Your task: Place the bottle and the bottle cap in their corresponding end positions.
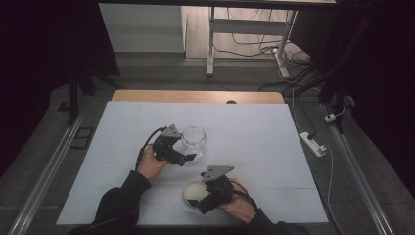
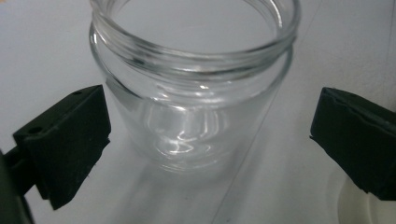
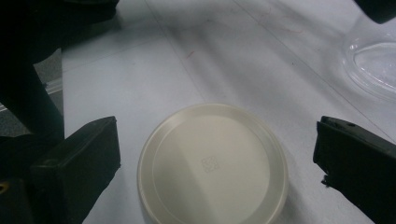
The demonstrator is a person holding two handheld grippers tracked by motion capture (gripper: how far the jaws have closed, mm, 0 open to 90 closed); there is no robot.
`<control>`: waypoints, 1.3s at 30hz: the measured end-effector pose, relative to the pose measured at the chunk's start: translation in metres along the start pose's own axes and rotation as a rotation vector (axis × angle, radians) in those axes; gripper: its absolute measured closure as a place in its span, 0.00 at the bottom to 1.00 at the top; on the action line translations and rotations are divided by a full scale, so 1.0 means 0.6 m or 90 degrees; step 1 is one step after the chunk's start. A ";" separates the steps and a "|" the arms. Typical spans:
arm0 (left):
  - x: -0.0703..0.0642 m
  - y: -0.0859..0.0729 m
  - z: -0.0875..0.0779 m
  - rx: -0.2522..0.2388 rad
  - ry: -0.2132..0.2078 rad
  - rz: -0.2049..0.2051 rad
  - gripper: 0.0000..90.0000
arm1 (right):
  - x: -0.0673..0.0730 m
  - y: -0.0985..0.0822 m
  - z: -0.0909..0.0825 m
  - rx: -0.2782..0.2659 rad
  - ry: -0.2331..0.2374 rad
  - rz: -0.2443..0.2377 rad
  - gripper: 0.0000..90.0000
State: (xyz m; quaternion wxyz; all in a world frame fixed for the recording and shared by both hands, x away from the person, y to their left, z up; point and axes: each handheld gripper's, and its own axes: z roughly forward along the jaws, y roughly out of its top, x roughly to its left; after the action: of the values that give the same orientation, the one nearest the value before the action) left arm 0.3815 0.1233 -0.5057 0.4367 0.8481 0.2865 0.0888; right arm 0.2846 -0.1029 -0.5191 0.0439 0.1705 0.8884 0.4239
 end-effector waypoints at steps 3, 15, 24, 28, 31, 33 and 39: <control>-0.006 -0.003 -0.007 0.001 -0.001 0.002 0.00 | -0.001 0.000 -0.002 0.000 0.000 0.003 0.00; -0.029 -0.023 -0.035 0.011 -0.023 -0.009 0.00 | -0.008 -0.004 -0.017 -0.010 -0.019 0.010 0.00; -0.048 -0.034 -0.054 0.013 -0.040 -0.015 0.00 | -0.011 -0.006 -0.027 -0.015 -0.032 0.016 0.00; -0.058 -0.036 -0.063 0.011 -0.041 -0.009 0.00 | -0.013 -0.008 -0.033 -0.014 -0.034 0.019 0.00; -0.065 -0.038 -0.071 0.004 -0.039 -0.009 0.00 | -0.014 -0.010 -0.039 -0.012 -0.038 0.021 0.00; -0.067 -0.040 -0.078 0.001 -0.037 -0.009 0.00 | -0.015 -0.011 -0.043 -0.012 -0.042 0.022 0.00; -0.072 -0.052 -0.094 -0.007 -0.036 -0.022 0.00 | -0.021 -0.016 -0.057 -0.011 -0.053 0.026 0.00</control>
State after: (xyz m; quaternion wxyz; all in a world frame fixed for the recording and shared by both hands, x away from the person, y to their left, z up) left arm 0.3105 0.1522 -0.4920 0.4510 0.8425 0.2885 0.0591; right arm 0.2862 -0.1377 -0.5056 0.0738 0.2054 0.8787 0.4246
